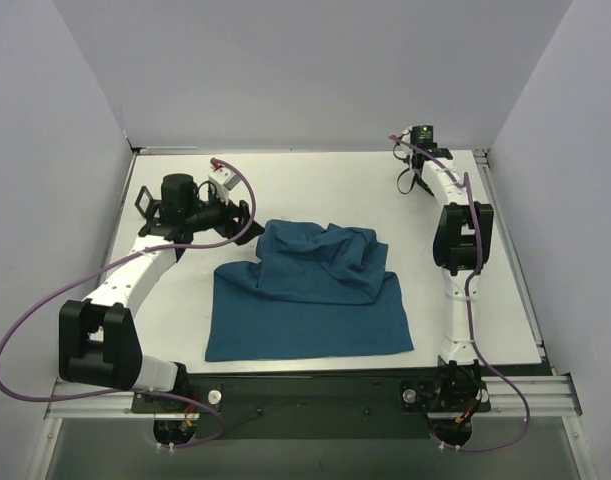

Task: Remove the brooch from the garment
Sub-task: Place the brooch in the brooch box.

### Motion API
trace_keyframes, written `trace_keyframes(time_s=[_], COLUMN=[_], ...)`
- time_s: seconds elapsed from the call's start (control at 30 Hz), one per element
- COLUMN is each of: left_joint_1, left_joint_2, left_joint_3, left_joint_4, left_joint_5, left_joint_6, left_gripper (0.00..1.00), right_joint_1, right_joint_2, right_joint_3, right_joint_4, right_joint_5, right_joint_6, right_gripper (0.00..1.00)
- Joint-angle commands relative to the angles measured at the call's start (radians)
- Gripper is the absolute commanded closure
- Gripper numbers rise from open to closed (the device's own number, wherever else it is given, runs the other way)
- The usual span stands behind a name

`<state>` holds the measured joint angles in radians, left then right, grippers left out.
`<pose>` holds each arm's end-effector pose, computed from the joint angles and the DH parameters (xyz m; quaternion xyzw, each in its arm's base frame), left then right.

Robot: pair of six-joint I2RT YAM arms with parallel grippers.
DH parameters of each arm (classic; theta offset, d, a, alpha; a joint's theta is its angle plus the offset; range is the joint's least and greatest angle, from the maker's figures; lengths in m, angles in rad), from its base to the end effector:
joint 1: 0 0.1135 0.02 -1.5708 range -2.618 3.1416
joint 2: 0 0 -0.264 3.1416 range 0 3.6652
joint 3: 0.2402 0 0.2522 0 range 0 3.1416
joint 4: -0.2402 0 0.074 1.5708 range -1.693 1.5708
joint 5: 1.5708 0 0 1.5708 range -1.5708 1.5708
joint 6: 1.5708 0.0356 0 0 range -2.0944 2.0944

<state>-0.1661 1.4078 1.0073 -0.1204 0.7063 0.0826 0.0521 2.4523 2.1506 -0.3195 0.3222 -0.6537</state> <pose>0.3057 -0.0747 0.2834 0.2727 0.7842 -0.3187 0.4573 0.5629 0.0181 0.2032 -0.2346 0.8491 -0.2700 0.3887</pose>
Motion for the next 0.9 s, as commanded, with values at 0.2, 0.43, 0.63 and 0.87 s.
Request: trace_keyframes(time_s=[0.2, 0.43, 0.63, 0.87], left_joint_1=[0.007, 0.007, 0.007, 0.007], left_joint_2=[-0.003, 0.005, 0.016, 0.022], left_joint_3=[0.002, 0.002, 0.005, 0.002], left_joint_4=[0.042, 0.047, 0.051, 0.056], left_joint_5=[-0.013, -0.021, -0.021, -0.021], left_joint_6=[0.000, -0.004, -0.010, -0.014], left_gripper=[0.03, 0.03, 0.03, 0.03], right_joint_1=[-0.008, -0.008, -0.005, 0.005], right_joint_2=[0.079, 0.076, 0.062, 0.053], right_joint_3=[0.026, -0.029, -0.067, -0.118], right_joint_4=[0.131, 0.191, 0.229, 0.295], right_joint_5=[0.084, 0.075, 0.078, 0.104], right_joint_6=[-0.133, -0.138, -0.146, -0.173], right_gripper=[1.00, 1.00, 1.00, 0.82])
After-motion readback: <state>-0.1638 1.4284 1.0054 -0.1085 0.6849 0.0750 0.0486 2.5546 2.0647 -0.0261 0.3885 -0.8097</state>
